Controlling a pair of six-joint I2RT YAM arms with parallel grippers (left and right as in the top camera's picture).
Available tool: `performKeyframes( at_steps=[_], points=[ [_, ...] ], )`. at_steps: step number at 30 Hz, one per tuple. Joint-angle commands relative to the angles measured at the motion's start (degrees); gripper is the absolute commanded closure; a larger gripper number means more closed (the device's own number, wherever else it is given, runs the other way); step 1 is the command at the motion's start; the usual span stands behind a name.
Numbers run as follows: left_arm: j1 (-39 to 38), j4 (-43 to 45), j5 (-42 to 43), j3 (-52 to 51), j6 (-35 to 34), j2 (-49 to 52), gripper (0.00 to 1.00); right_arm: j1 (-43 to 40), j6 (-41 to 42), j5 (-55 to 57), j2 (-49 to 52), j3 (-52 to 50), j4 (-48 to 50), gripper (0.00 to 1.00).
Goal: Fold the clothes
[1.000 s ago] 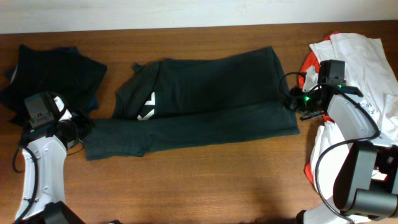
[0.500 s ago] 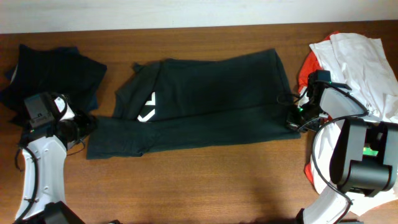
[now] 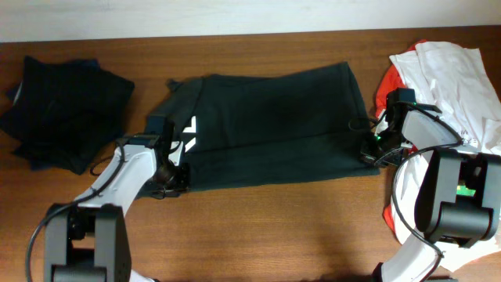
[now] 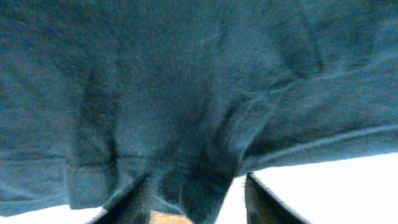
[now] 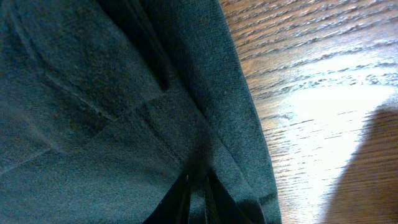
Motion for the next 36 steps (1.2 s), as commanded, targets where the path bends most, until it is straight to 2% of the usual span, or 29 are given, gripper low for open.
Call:
performKeyframes(
  at_steps=[1, 2, 5, 7, 10, 14, 21, 22, 24, 25, 29, 32, 36],
  points=[
    [-0.02, 0.13, -0.96, -0.15, -0.09, 3.13, 0.9, -0.42, 0.72, 6.49, 3.52, -2.58, -0.59, 0.86],
    [-0.02, 0.2, -0.94, 0.0, -0.09, 3.04, 0.99, -0.42, 0.7, 6.51, 3.52, -2.58, -0.59, 0.86],
    [-0.02, -2.56, -0.33, 3.65, -0.09, 2.99, 0.99, -0.42, 0.72, 6.51, 3.52, -2.58, -0.61, 0.86],
    [0.04, -5.22, -0.33, 10.45, -0.07, 2.99, 0.99, -0.42, 0.7, 6.51, 3.52, -2.58, -0.59, 0.86],
    [0.02, -3.21, 0.96, 18.32, -0.09, 2.99, 0.99, -0.42, 0.7, 6.51, 3.52, -2.58, -0.59, 0.85],
    [-0.79, 3.78, 14.21, 18.82, -0.37, 4.31, 0.97, -0.42, 0.7, 6.51, 3.52, -2.58, -0.57, 0.85],
    [-3.32, 3.61, 17.73, 18.82, -1.14, 7.39, 0.94, -0.42, 0.7, 6.51, 3.52, -2.58, -0.57, 0.86],
    [-3.32, 3.8, 18.16, 18.8, -1.16, 7.39, 0.91, -0.42, 0.7, 6.51, 3.52, -2.58, -0.57, 0.85],
    [-3.32, 4.39, 17.64, 18.8, -1.11, 7.39, 0.56, -0.42, 0.7, 6.51, 3.52, -2.58, -0.66, 0.86],
    [-3.15, 4.5, 16.06, 18.84, -1.14, 7.34, 0.52, -0.42, 0.7, 6.51, 3.52, -2.58, -0.68, 0.85],
    [-0.39, -1.14, 7.06, 21.62, -1.16, 6.34, 0.51, -0.42, 0.7, 6.51, 3.52, -2.58, -1.38, 0.76],
    [4.66, -7.61, 0.85, 21.99, -4.15, 5.88, 0.5, -0.42, 0.7, 6.51, 3.52, -2.58, -4.04, 0.76],
    [11.06, -7.3, 4.11, 17.81, -7.13, 5.97, 0.5, -0.42, 0.72, 6.49, 3.52, -2.58, -8.15, 0.76]
  ],
)
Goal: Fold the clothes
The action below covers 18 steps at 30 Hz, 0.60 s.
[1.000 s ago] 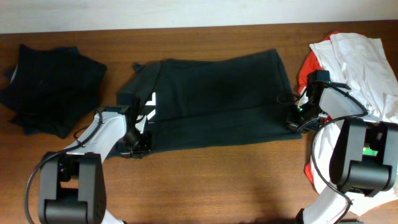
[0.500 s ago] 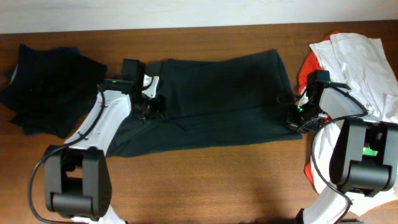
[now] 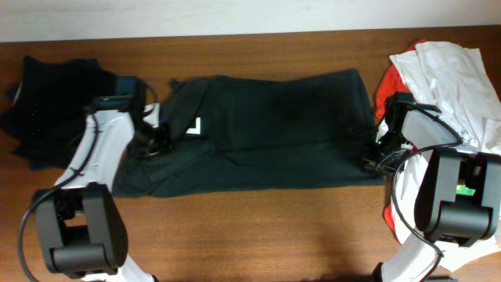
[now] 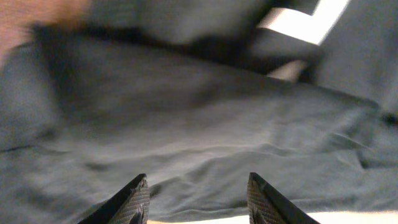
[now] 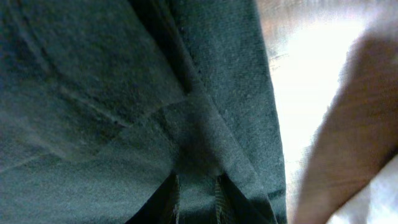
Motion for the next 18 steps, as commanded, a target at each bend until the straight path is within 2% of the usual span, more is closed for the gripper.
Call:
performKeyframes(
  at_steps=[1, 7, 14, 18],
  points=[
    [4.2, 2.4, 0.44, -6.08, -3.13, -0.98, 0.5, -0.44, 0.63, 3.61, 3.3, -2.67, -3.5, 0.76],
    [7.69, 13.9, 0.24, -20.65, -5.97, -0.98, 0.5, -0.44, 0.63, 3.61, 3.3, -2.67, -6.67, 0.76],
    [17.38, 9.46, 0.74, -24.74, -6.08, -1.57, 0.5, -0.44, 0.66, 3.3, 3.3, -2.67, -10.14, 0.76],
    [17.09, 8.52, 1.79, -24.72, -6.08, -7.72, 0.5, -0.44, 0.63, 0.55, 3.19, -2.21, -10.56, 0.76]
  ],
)
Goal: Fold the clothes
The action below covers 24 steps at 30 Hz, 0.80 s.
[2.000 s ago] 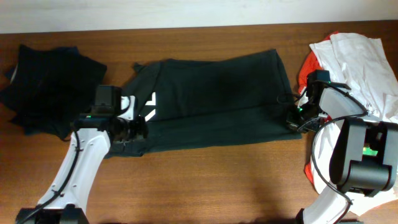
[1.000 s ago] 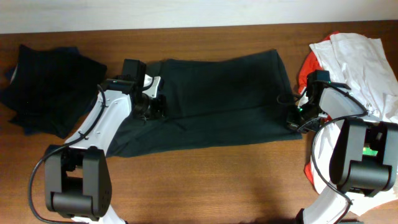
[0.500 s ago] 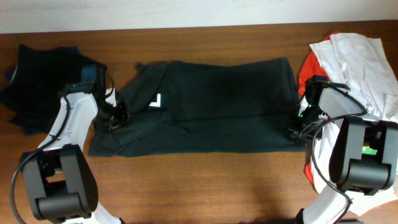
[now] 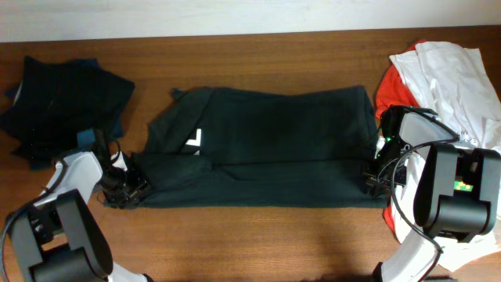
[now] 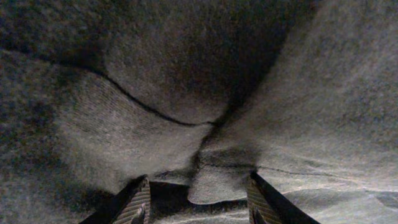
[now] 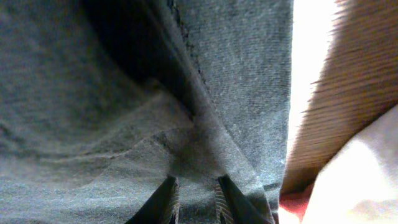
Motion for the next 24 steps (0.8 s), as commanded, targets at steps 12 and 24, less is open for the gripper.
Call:
performKeyframes(
  at_steps=[12, 24],
  points=[
    [-9.46, 14.6, 8.44, 18.67, 8.11, -4.66, 0.26, -0.35, 0.22, -3.02, -3.21, 25.07, -16.65, 0.28],
    [-10.99, 43.36, 17.35, 24.96, 4.35, 23.52, 0.27, -0.35, 0.24, -3.41, -3.21, 25.0, -17.88, 0.28]
  ],
)
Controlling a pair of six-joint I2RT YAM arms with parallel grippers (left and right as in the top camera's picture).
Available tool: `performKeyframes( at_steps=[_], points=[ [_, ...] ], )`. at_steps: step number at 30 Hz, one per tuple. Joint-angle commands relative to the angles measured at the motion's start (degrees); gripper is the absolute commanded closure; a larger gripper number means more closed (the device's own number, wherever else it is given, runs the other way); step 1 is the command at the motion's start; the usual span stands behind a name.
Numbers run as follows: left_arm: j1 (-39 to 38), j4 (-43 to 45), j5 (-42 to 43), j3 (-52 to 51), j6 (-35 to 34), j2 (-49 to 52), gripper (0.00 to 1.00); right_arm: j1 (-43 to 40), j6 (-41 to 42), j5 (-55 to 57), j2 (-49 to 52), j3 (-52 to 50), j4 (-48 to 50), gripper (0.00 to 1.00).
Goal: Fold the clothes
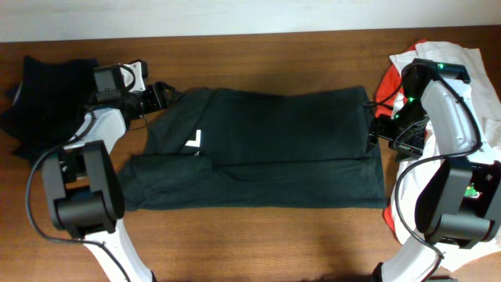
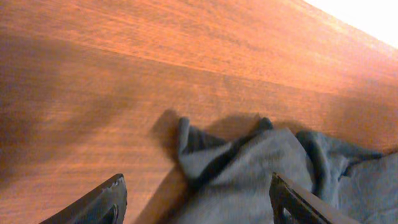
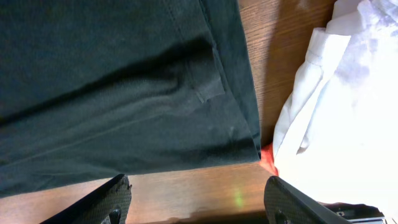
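Observation:
A dark green garment [image 1: 266, 145] lies flat across the middle of the table, its lower part doubled over. My left gripper [image 1: 162, 95] is open at the garment's crumpled top left corner [image 2: 242, 158], with nothing between its fingers [image 2: 109, 202]. The right gripper [image 1: 374, 130] hangs open just off the garment's right edge [image 3: 236, 93], above bare wood, holding nothing. In the right wrist view the garment [image 3: 112, 81] fills the upper left.
A heap of dark clothes [image 1: 51, 98] lies at the far left. A pile of white clothes [image 1: 450, 70] with a red piece [image 3: 268, 159] sits at the right edge, close to the right arm. Bare wood [image 1: 258, 235] runs along the front.
The right gripper has let go of the garment's lower right edge and now stands open higher up by the right edge. The left gripper has moved from the lower left corner to the top left corner.
First both grippers were on the garment's front edge, left and right. Then the left one was over the cloth further up and left, and later at the lower left corner, the garment lying longer. Now both are off it.

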Motion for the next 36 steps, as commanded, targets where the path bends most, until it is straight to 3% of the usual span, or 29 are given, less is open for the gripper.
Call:
performKeyframes(
  at_steps=[1, 4, 7, 13, 19, 22, 25, 30, 32, 34, 35, 36],
  points=[
    [-1.11, 2.38, 1.99, 0.96, -2.05, 3.93, 0.27, -0.33, 0.26, -0.52, -0.66, 0.68, -0.33, 0.28],
    [-2.38, 5.03, 0.5, 0.96, -2.03, 5.66, 0.33, -0.33, 0.26, -0.5, -0.68, 0.68, -0.57, 0.28],
    [-3.69, 6.29, -4.39, 0.96, -2.05, 5.77, 0.33, -0.33, 0.26, -0.5, -0.68, 0.68, -1.25, 0.28],
    [-4.24, 7.04, -5.6, 0.96, -2.14, 8.37, 0.37, -0.33, 0.26, -0.5, -0.68, 0.68, -1.42, 0.28],
    [-4.24, 11.04, -5.6, 1.09, -3.82, 8.61, 0.68, -0.33, 0.26, -0.48, -0.66, 0.68, -1.4, 0.28],
    [-4.24, 10.99, -5.57, 1.18, -4.07, 8.59, 0.99, -0.33, 0.26, -0.48, -0.68, 0.68, -1.4, 0.28],
    [-3.5, 9.6, -4.92, 5.46, -4.44, 7.63, 0.99, -0.33, 0.26, -0.48, -0.68, 0.68, -1.33, 0.28],
    [0.39, -2.16, -9.53, 26.95, -4.42, 6.14, 0.99, -0.33, 0.24, -0.48, -0.66, 0.68, -0.96, 0.28],
    [0.94, -4.35, -10.12, 30.49, -4.42, 6.14, 0.98, -0.33, 0.24, -0.48, -0.66, 0.68, -0.76, 0.28],
    [0.98, -5.88, -10.1, 30.77, -4.39, 6.14, 0.88, -0.33, 0.24, -0.48, -0.66, 0.68, -0.63, 0.28],
    [0.74, -7.37, -10.12, 30.71, -4.35, 6.36, 0.75, -0.33, 0.24, -0.48, -0.66, 0.68, -0.63, 0.28],
    [0.52, -8.52, -10.14, 30.64, -4.15, 6.45, 0.73, -0.33, 0.24, -0.48, -0.66, 0.68, -0.66, 0.28]
  ],
)
